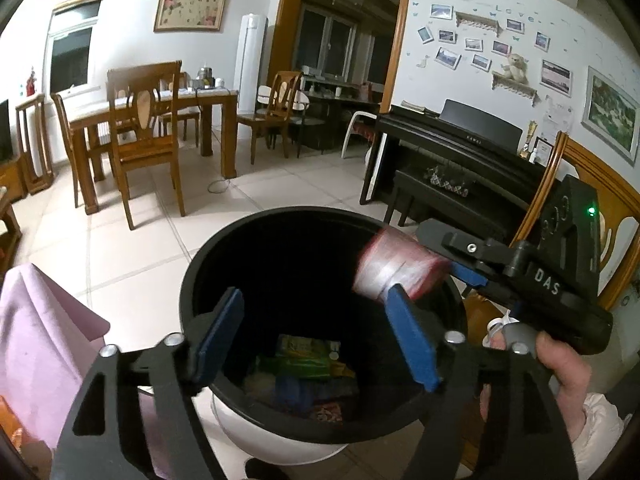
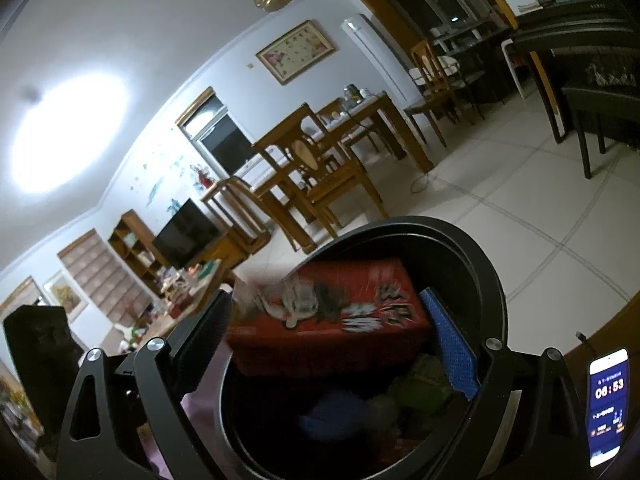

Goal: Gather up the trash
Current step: 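Move both tools back over the table and grasp the orange bag with the right tool, then grasp the green Doublemint gum pack with the left tool while the right tool lifts the orange bag, then carry the gum pack and orange bag to the bin while both tools open, then grasp the silver ZTO mailer bag with the left tool while the right tool grasps the beige paper bag, then carry the mailer bag and paper bag to the bin while both tools open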

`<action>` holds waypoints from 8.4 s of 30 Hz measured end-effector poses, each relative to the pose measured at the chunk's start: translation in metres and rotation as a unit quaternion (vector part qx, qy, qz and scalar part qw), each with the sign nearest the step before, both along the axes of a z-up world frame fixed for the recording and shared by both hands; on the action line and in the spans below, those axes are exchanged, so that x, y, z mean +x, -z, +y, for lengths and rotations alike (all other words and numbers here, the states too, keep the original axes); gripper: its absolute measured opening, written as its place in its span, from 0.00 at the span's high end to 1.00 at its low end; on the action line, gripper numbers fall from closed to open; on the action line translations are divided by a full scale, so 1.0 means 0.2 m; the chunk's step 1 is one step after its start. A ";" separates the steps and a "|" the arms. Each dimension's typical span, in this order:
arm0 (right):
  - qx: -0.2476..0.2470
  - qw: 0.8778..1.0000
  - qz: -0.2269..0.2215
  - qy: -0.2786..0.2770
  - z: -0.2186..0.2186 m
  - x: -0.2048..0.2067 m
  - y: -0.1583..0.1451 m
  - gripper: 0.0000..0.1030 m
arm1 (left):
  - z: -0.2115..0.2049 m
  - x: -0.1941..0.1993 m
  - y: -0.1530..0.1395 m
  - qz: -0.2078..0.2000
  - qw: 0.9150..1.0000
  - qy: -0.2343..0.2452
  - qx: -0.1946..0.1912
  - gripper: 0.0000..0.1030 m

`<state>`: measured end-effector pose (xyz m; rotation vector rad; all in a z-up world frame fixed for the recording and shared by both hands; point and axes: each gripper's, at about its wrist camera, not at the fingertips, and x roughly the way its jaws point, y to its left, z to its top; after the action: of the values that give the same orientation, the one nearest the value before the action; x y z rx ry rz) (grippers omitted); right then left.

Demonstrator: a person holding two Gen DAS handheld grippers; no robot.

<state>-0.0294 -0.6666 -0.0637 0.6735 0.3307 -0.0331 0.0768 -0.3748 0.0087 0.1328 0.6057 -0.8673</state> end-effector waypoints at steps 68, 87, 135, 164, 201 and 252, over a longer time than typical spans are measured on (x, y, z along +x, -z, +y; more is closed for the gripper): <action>-0.271 0.900 0.086 -0.331 2.13 0.73 -0.31 0.14 | 1.97 0.00 0.24 0.093 0.974 -0.177 0.111 0.07; -0.218 0.886 0.101 -0.397 2.08 0.76 -0.22 0.45 | 2.07 0.02 0.23 0.099 0.956 -0.258 0.096 0.51; -0.108 0.989 -0.075 -0.065 0.42 -0.07 -0.59 0.45 | 0.75 0.07 -0.22 0.047 0.992 -0.070 -0.092 0.70; -0.059 0.998 0.002 -0.030 0.09 0.05 -0.16 0.43 | 0.03 0.11 0.08 0.099 0.995 0.024 -0.024 0.70; -0.093 0.910 0.129 -0.384 1.74 0.33 -0.30 0.11 | 1.59 -0.40 0.07 -0.005 0.973 -0.149 0.174 0.06; -0.169 0.970 -0.062 -0.166 0.96 0.13 -0.64 0.70 | 1.19 -0.20 -0.13 -0.003 0.995 -0.104 -0.007 0.37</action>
<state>-0.0032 -0.4752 0.0645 0.2750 0.3042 0.2667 0.0361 -0.1371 0.0352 0.0572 0.5965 -0.6696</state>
